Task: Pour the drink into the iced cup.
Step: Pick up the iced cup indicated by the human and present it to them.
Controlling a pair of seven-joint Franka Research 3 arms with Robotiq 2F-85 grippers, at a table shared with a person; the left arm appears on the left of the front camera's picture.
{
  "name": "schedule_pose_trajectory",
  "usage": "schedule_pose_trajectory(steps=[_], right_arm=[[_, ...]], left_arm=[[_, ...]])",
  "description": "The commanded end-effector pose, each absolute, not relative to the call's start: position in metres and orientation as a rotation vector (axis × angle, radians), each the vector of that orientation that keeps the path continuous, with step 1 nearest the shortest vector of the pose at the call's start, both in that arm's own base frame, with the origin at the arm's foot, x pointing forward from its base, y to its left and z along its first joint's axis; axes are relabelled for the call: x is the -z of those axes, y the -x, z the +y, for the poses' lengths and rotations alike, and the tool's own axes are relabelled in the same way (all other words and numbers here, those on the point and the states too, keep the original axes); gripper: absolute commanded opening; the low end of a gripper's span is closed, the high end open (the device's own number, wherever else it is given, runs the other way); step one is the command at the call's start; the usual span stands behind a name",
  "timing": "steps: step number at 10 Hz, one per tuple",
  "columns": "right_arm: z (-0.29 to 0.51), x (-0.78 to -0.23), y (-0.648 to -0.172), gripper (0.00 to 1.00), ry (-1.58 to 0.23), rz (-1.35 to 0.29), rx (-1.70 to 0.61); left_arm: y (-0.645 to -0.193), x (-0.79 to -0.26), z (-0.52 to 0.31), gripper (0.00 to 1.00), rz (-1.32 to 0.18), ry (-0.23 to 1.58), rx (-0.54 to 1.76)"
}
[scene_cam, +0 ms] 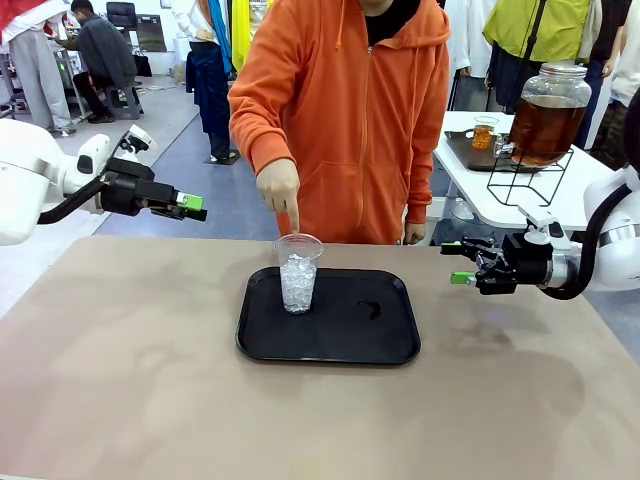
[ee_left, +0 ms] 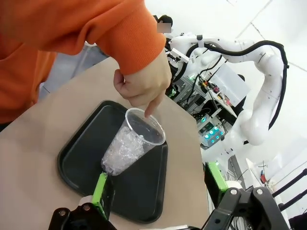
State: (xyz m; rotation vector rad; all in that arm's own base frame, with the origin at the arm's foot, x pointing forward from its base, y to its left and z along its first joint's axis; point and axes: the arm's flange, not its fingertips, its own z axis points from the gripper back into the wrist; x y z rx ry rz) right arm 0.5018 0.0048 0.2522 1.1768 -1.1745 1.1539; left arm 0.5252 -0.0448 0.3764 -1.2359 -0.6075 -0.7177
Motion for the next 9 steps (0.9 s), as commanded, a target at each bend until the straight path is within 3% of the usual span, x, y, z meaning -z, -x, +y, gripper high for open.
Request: schedule_pose_trajectory(steps=[1,4,7,9], right_arm=[[0.005,-0.254,-0.502,1.0,-1.177,-1.179,-1.157],[0.005,-0.254,-0.502,1.0,-1.177,-1.179,-1.157],[0.005,-0.254,-0.502,1.0,-1.177,-1.179,-1.157],[0.005,-0.254,-0.502,1.0,-1.177,-1.179,-1.157]], left_arm=[[-0.525,-0.376,-0.045,1.0,-0.607,1.237,0.719],[-0.513,-0.362,-0.059,1.0,-0.916,1.146,1.093],[-0.497,-0.342,-0.073,1.0,-1.125,0.994,1.193],[-0.49,-0.327,-0.083,1.0,-1.172,0.971,1.221]])
